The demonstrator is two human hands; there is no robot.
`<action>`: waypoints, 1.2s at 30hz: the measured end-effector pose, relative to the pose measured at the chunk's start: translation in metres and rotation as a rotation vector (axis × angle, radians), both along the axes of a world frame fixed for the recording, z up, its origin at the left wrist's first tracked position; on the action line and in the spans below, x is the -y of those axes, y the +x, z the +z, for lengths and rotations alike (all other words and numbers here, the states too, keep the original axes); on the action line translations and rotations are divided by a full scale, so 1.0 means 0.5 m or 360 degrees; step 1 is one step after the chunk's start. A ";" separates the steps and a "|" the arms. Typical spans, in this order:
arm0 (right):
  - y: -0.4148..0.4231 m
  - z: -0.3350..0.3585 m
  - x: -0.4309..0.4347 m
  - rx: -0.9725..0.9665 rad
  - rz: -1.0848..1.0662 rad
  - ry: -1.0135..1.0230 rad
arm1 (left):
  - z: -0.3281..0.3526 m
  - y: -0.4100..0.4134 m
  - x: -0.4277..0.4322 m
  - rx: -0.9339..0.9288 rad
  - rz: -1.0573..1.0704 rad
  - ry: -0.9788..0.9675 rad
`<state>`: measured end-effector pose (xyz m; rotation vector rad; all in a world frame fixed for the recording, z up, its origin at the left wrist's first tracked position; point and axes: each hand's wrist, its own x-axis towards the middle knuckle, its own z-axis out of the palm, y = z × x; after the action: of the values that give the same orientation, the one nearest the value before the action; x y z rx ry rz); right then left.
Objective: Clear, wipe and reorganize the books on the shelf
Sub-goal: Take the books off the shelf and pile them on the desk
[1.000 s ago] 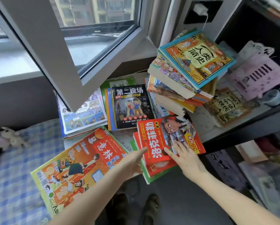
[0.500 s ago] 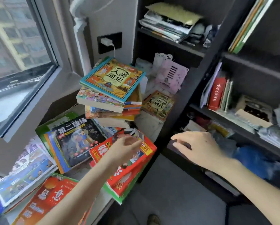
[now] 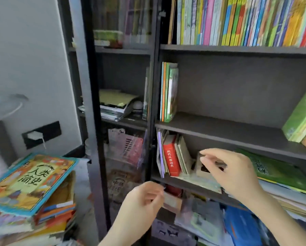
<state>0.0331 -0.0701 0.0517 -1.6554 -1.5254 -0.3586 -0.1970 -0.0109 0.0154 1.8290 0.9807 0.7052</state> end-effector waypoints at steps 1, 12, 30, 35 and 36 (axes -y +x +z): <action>0.038 0.007 -0.003 -0.0034 -0.0018 -0.0033 | 0.010 0.043 -0.010 0.0048 0.0030 0.0036; 0.296 0.005 -0.143 -0.0175 -0.0127 -0.0444 | 0.064 0.363 -0.171 0.0333 0.0511 0.0219; 0.638 -0.084 -0.441 0.0158 -0.0242 -0.1364 | 0.094 0.671 -0.660 0.0113 0.1356 0.0659; 0.639 -0.089 -0.440 0.0130 -0.0236 -0.1310 | 0.101 0.682 -0.705 0.0270 0.1286 0.0801; 0.638 -0.089 -0.441 0.0111 -0.0236 -0.1306 | 0.105 0.683 -0.709 0.0284 0.1252 0.0827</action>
<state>0.3519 0.1503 0.0071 -2.4063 -1.7239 0.1766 0.1446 0.3438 0.0678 1.7201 1.5064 1.6988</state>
